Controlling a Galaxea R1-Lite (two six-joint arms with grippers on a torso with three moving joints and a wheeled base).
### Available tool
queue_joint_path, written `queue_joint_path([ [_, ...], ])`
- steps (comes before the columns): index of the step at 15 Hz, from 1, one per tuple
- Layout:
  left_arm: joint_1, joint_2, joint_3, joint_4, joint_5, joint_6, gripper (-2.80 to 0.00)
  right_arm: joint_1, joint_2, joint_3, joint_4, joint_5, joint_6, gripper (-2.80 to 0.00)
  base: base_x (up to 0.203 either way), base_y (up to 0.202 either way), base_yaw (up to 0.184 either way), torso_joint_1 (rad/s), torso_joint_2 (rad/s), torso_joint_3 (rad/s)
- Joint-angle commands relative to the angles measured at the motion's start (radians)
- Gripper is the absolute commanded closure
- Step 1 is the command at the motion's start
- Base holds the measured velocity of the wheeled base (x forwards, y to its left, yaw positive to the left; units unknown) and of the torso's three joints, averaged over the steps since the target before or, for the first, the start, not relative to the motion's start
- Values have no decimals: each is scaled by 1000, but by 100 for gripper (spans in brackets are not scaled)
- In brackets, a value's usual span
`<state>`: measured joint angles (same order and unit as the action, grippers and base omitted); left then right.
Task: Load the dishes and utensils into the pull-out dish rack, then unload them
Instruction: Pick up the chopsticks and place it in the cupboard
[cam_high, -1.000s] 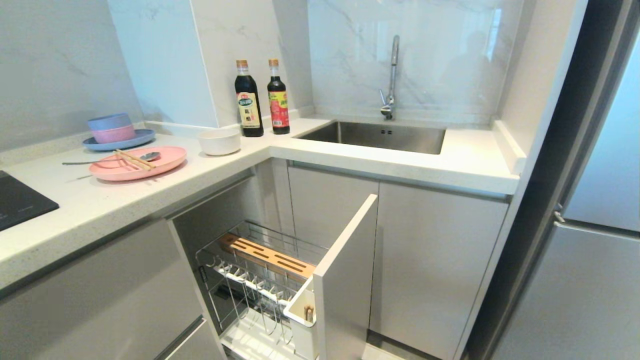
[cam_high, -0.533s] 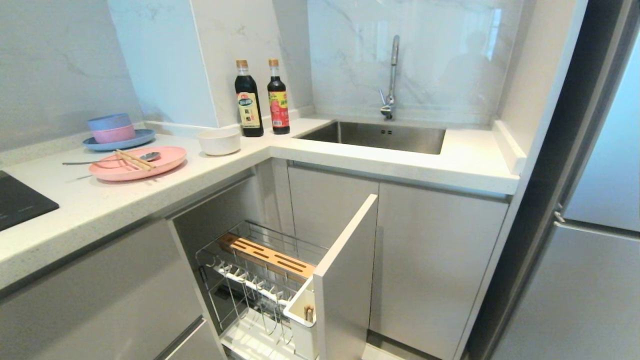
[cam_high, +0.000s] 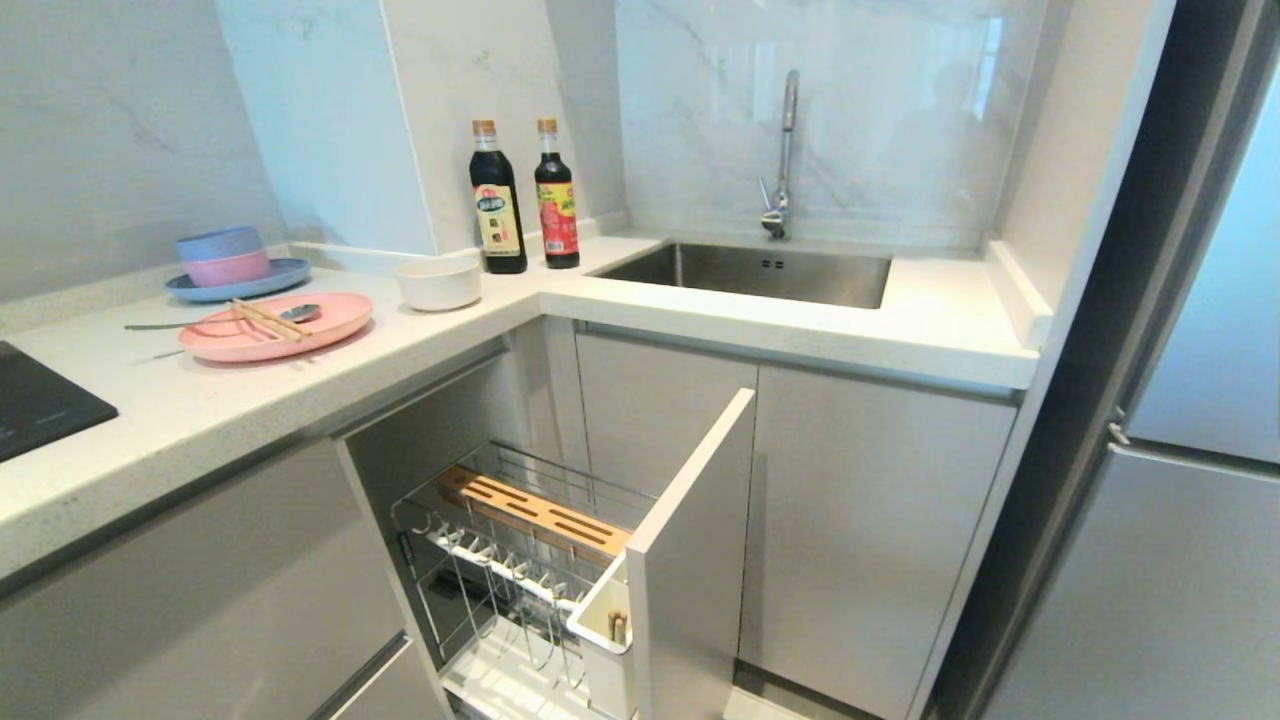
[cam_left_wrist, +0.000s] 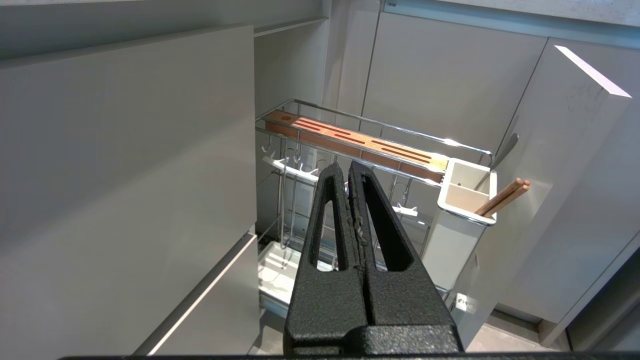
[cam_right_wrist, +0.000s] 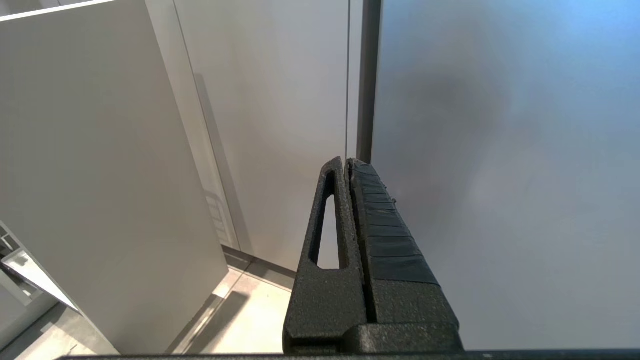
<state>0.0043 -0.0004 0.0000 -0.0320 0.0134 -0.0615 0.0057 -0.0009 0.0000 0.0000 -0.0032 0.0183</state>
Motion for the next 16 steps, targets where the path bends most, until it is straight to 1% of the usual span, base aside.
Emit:
queue_joint_path([
  [1, 0, 2, 13, 0, 0, -3, 0, 0, 1, 2, 0, 0, 0, 0, 0, 0, 0, 0, 0, 0],
  [3, 0, 2, 14, 0, 0, -12, 0, 0, 1, 2, 0, 0, 0, 0, 0, 0, 0, 1, 2, -112],
  [16, -1, 3, 11, 7, -5, -1, 0, 0, 1, 2, 0, 0, 0, 0, 0, 0, 0, 3, 2, -194],
])
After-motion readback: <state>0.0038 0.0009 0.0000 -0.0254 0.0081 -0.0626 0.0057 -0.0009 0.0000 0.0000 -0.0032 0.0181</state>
